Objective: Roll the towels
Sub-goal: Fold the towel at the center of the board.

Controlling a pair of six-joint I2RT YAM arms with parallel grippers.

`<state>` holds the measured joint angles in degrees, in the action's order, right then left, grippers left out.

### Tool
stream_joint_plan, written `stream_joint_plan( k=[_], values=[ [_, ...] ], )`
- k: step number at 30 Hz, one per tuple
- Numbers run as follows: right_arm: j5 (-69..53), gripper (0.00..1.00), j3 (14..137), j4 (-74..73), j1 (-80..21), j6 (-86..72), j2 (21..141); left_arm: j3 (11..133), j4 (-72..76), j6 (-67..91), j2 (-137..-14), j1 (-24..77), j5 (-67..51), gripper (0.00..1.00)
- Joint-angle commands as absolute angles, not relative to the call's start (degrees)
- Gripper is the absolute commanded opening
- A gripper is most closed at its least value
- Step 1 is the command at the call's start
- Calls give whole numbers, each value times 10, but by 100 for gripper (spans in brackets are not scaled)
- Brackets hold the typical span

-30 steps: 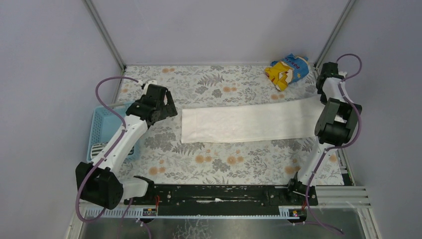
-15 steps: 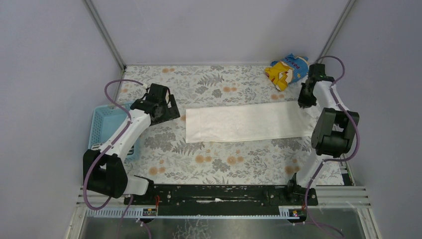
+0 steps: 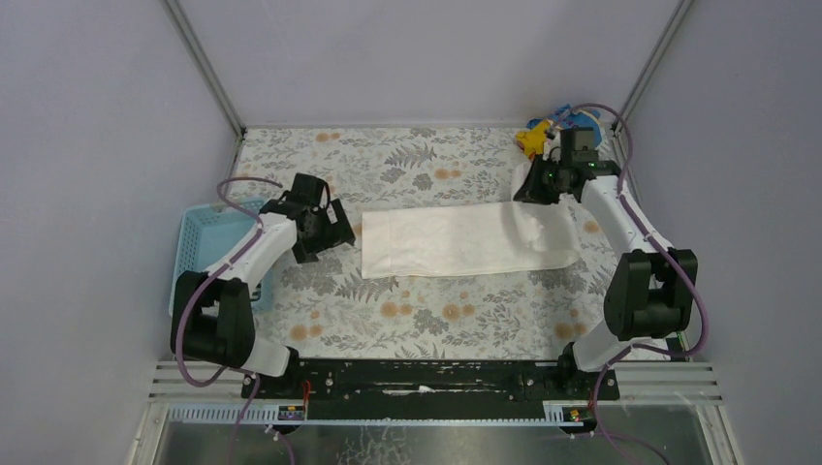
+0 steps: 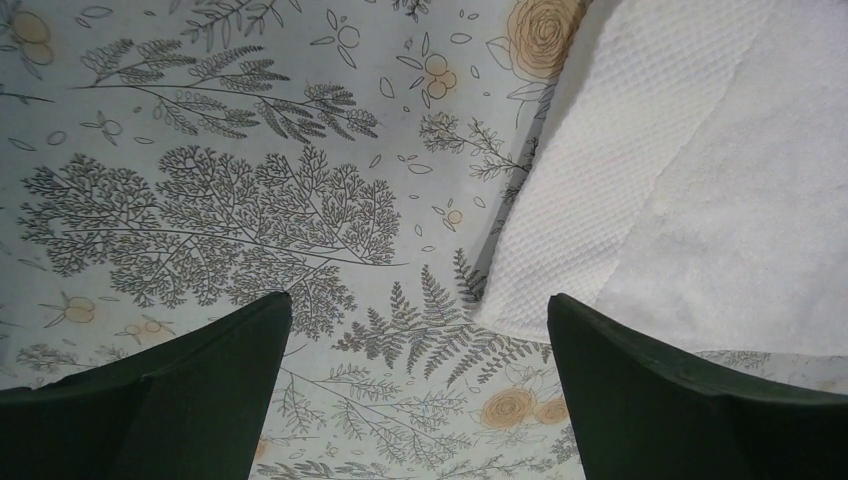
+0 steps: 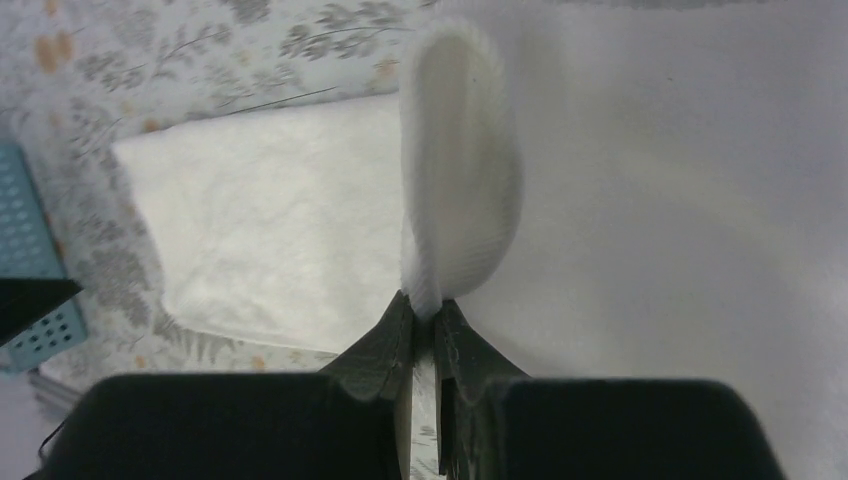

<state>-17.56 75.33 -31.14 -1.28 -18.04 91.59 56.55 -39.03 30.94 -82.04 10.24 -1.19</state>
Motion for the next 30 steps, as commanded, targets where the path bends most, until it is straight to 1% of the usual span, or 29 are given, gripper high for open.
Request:
stream_joint_plan(
  k=[1, 10, 14, 17, 22, 30],
  values=[
    [-257, 0, 739, -234, -75, -266, 907, 559, -354, 327, -842, 98, -54, 99],
    [-234, 0, 780, -210, -192, -346, 966, 556, -339, 334, -880, 98, -79, 89],
    [-231, 0, 814, -217, -236, -373, 1004, 547, -323, 339, -896, 98, -104, 81],
    [-228, 0, 842, -230, -263, -386, 1031, 540, -316, 344, -904, 98, -111, 79],
    [-212, 0, 866, -231, -296, -414, 1051, 530, -300, 354, -914, 100, -125, 78],
    [-168, 0, 889, -236, -323, -448, 1062, 513, -281, 367, -932, 109, -128, 64]
  ],
)
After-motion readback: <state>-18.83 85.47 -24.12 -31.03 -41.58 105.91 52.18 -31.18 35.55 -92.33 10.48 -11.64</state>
